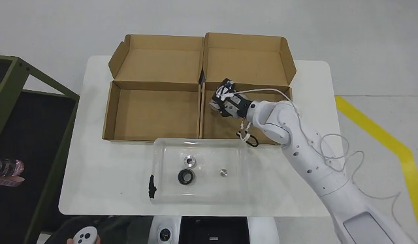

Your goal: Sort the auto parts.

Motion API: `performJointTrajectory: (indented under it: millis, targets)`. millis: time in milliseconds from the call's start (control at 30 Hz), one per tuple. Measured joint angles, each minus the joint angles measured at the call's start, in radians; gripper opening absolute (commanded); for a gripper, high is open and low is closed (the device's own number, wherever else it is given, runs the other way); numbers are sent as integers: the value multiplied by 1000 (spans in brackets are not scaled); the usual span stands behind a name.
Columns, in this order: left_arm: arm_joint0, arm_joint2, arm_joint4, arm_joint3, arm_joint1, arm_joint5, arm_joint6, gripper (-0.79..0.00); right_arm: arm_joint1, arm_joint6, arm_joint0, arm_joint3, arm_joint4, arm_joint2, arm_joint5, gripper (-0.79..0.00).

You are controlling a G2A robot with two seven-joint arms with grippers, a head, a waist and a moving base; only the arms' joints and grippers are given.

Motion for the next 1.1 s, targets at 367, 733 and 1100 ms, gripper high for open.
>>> performJointTrajectory:
  millis: [367, 733, 1100]
  targets:
    - [0, 0, 0, 0, 0, 0, 0, 0, 8, 20, -34, -82, 46, 52, -23, 0]
    - [0, 0, 0, 0, 0, 0, 0, 0, 46, 114, -172, -380, 48, 156, -96, 0]
    - [0, 0, 0, 0, 0, 0, 0, 0, 82, 258, -333, -620, 52, 211, -196, 0]
